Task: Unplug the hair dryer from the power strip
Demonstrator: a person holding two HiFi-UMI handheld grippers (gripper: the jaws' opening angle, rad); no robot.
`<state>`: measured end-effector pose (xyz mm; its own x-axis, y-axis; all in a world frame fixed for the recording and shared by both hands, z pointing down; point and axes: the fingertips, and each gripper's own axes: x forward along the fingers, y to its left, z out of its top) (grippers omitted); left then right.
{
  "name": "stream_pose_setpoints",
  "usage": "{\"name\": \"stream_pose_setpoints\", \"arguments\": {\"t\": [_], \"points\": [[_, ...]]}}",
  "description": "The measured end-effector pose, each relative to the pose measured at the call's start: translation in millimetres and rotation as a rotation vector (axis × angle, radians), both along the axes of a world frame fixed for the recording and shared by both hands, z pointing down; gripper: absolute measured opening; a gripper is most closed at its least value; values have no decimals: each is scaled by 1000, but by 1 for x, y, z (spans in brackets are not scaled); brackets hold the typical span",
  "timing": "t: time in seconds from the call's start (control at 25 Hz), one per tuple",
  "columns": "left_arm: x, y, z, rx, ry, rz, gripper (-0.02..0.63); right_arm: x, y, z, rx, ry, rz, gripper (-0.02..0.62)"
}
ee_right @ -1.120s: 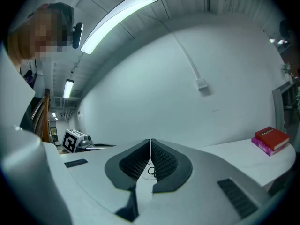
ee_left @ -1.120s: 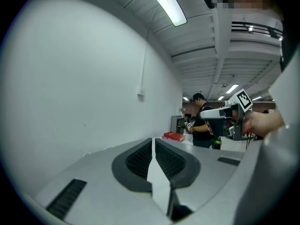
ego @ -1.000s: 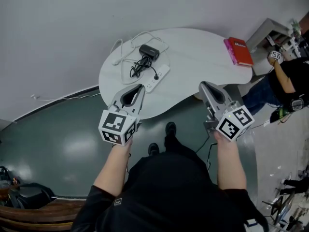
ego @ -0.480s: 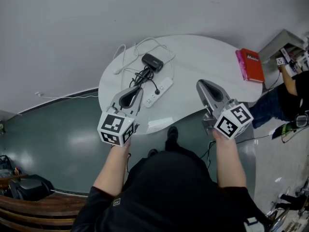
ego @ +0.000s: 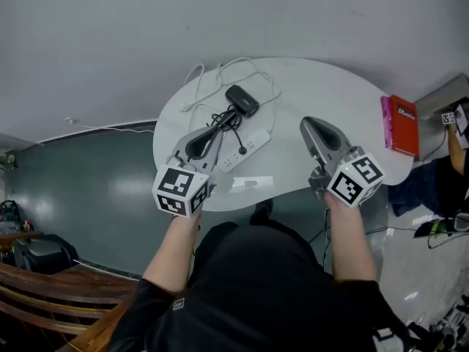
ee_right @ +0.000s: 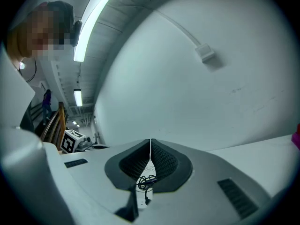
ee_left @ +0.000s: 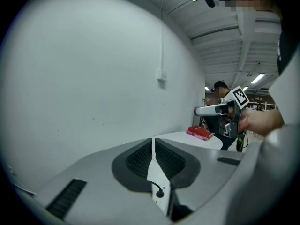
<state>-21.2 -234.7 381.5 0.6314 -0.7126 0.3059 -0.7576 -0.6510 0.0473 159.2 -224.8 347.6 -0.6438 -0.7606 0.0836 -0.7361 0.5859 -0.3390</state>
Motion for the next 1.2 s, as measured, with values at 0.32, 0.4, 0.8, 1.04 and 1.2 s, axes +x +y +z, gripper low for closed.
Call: {"name": "stream_pose_setpoints", "arguments": {"t": [0.32,0.4,0.8,1.04,1.2], "points": [[-12,-3,20,-24,-21,-17,31,-28,-14,24,-42,33,-66,35],[-20,-4,23,-18,-36,-8,31,-41,-15,30,-49,73,-66,35],[-38,-2,51,-49,-14,109,31,-87,-6,71,-123,190,-22,37],[-13,9,80,-95,-15,191,31,-97,-3,99,-179,196,-24,38],[-3,11,100,-105,-36,213,32,-102,-5,113,-196,197,-41,38]]}}
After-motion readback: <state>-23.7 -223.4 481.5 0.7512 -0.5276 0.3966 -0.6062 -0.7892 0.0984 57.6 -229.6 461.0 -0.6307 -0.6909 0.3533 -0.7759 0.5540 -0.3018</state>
